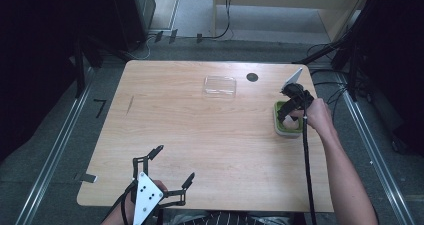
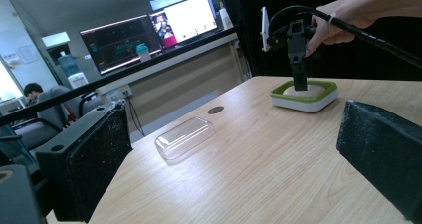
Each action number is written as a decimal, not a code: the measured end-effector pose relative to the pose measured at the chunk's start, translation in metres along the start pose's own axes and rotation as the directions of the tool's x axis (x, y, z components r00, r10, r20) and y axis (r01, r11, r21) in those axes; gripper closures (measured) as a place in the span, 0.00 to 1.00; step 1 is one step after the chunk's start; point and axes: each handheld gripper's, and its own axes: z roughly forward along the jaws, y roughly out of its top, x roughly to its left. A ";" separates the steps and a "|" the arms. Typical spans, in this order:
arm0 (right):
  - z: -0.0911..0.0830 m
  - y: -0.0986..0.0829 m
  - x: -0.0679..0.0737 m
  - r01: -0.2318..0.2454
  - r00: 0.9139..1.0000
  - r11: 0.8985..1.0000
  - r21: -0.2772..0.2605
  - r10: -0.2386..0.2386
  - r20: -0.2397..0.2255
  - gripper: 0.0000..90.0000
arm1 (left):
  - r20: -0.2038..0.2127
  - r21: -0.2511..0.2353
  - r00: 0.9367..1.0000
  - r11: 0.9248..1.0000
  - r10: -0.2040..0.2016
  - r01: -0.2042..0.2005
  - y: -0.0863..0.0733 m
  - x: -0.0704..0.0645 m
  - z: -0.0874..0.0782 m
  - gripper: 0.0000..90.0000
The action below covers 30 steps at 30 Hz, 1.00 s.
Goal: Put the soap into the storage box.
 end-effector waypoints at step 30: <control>-0.021 -0.040 0.043 0.150 0.989 0.988 -0.028 -0.150 0.005 0.04 | 0.000 0.002 1.000 1.000 0.003 -0.003 0.000 0.000 0.000 0.01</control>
